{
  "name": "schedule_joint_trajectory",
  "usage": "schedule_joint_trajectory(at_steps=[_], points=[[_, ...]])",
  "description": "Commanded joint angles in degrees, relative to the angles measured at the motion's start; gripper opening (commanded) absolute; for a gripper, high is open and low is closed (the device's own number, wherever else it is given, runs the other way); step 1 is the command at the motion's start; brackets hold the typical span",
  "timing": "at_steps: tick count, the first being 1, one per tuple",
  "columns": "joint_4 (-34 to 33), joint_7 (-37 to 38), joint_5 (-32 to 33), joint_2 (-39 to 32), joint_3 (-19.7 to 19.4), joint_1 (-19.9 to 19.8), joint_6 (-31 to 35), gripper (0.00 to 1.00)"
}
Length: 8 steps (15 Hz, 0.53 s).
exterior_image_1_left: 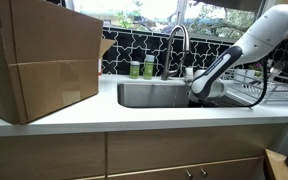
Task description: Lift the spoon in the sink, rinse it at the tap and then put it to the left in the sink
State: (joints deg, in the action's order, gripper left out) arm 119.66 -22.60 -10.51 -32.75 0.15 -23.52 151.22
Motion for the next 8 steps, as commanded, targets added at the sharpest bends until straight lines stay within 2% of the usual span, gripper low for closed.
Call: schedule_joint_trajectory(at_steps=[1, 3, 7, 8], points=[[-0.82, -1.92, -1.51, -0.35, 0.98, -2.1, -1.61, 0.53], [-1.39, -1.86, -1.34, -0.96, 0.93, -1.98, -1.97, 0.45], [-2.31, -1.96, -1.51, -1.63, 1.35, -1.86, -2.72, 0.44], [-2.46, -2.15, -1.73, -1.71, 1.66, -1.99, -2.61, 0.48]])
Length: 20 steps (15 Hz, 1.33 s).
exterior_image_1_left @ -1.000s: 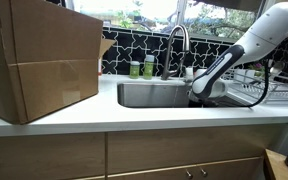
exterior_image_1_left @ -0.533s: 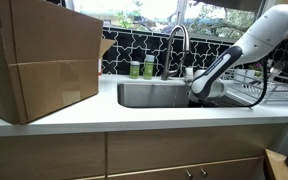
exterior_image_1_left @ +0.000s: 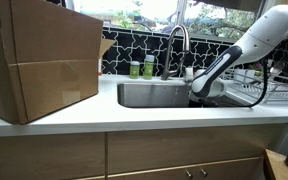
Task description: Lift the spoon in the sink, rinse it at the tap and then put it to the left in the sink
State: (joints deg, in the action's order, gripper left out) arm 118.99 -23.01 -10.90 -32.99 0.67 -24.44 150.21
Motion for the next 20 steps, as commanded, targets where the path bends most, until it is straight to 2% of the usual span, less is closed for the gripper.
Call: schedule_joint_trajectory(at_steps=[1, 2, 7, 8, 9, 10, 12, 13, 20], points=[[-1.95, -1.86, -1.49, -1.57, 1.39, -1.11, -1.51, 0.49], [-2.21, -2.04, -1.58, -1.79, 1.64, -1.14, -1.54, 0.53], [-3.63, -2.49, -1.29, -3.28, 2.19, -0.98, -2.69, 0.39], [-3.93, -2.43, -1.17, -3.52, 2.07, -0.84, -3.16, 0.31], [-4.16, -2.44, -1.11, -3.65, 2.0, -0.79, -3.59, 0.3], [-4.31, -2.49, -1.11, -3.73, 1.94, -0.78, -3.92, 0.19], [-4.55, -2.49, -1.11, -3.61, 1.76, -0.74, -4.46, 0.11], [-4.7, -2.46, -1.05, -3.66, 1.67, -0.67, -4.78, 0.01], [-3.9, -1.74, -1.64, -2.14, 1.41, -0.58, -6.39, 0.02]])
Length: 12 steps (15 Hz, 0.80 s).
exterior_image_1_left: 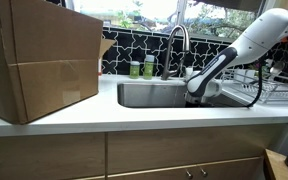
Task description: Lift the spoon in the sink, rinse it at the tap and then put it to the left in the sink
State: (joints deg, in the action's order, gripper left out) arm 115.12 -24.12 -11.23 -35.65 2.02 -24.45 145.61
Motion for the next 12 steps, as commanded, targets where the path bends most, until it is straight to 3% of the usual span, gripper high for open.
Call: schedule_joint_trajectory(at_steps=[1, 12], points=[[0.88, -0.32, -1.59, 1.64, -0.02, -0.53, -1.56, 0.02], [9.23, 11.2, 0.49, 12.66, -5.09, 6.19, -0.6, 0.02]])
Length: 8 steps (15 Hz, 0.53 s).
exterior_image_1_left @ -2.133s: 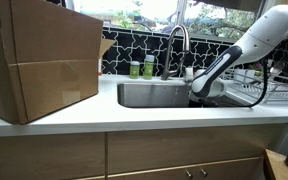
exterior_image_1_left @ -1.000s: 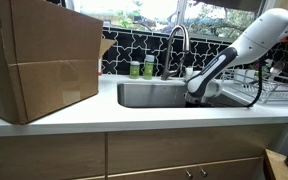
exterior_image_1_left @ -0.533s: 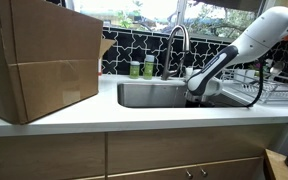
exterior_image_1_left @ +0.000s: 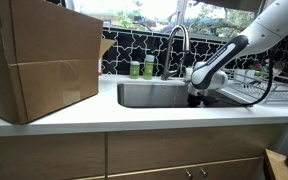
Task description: Lift the spoon in the sink, rinse it at the tap and then put it to the left in the sink
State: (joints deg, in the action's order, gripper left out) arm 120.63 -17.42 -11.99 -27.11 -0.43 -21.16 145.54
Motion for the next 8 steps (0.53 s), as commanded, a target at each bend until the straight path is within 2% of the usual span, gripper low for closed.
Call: schedule_joint_trajectory(at_steps=[1, 5, 6, 8], points=[[4.3, 6.86, 2.41, 5.05, -3.86, 4.14, -0.68, 0.02], [5.91, 12.96, 7.47, 8.12, -7.55, 7.58, -1.01, 0.02], [3.42, 9.92, 4.57, 5.29, -5.74, 6.02, -0.13, 0.07], [4.17, 11.15, 5.72, 6.52, -6.63, 6.86, -0.13, 0.07]])
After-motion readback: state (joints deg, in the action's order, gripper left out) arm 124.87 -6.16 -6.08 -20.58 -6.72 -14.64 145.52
